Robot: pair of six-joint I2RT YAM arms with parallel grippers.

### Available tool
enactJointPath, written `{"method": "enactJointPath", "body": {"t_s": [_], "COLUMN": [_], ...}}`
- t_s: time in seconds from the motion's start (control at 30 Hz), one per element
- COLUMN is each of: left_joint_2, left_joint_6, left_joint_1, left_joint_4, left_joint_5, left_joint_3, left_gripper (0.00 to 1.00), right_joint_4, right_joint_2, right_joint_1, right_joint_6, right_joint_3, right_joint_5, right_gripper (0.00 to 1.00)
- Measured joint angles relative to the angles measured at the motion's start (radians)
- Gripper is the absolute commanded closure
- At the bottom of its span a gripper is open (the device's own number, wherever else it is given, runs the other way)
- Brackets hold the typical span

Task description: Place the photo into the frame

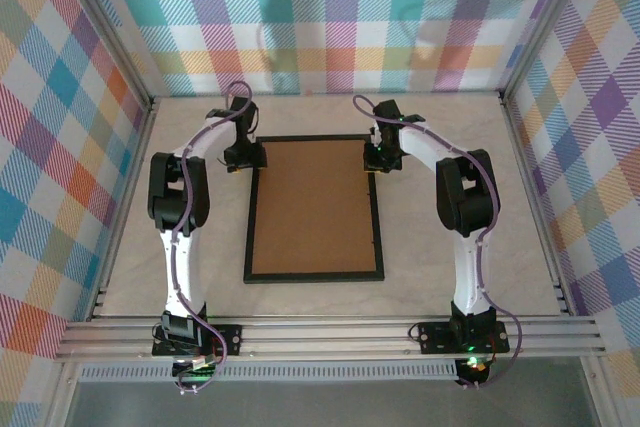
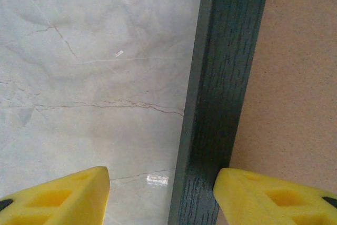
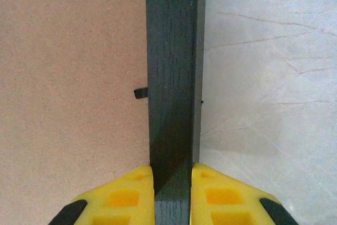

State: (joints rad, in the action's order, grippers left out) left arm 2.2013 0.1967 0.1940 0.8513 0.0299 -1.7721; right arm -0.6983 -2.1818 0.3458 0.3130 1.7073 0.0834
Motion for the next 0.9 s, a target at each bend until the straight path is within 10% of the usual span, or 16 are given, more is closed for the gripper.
{"method": "enactJointPath", "body": {"t_s": [0.9], "left_joint_2": [0.051], "left_joint_6": [0.088], "left_joint_1": [0.07], "left_joint_4": [0.032], "left_joint_5": [0.1], "left_joint_3": [-0.051], "left_gripper": [0.4], "right_joint_4": [-0.03], "right_joint_2": [-0.018], "right_joint_1": [0.005], "right_joint_6": [0.027], "right_joint_3": [0.034], "right_joint_5": [-0.005], "right_gripper": [0.84]}}
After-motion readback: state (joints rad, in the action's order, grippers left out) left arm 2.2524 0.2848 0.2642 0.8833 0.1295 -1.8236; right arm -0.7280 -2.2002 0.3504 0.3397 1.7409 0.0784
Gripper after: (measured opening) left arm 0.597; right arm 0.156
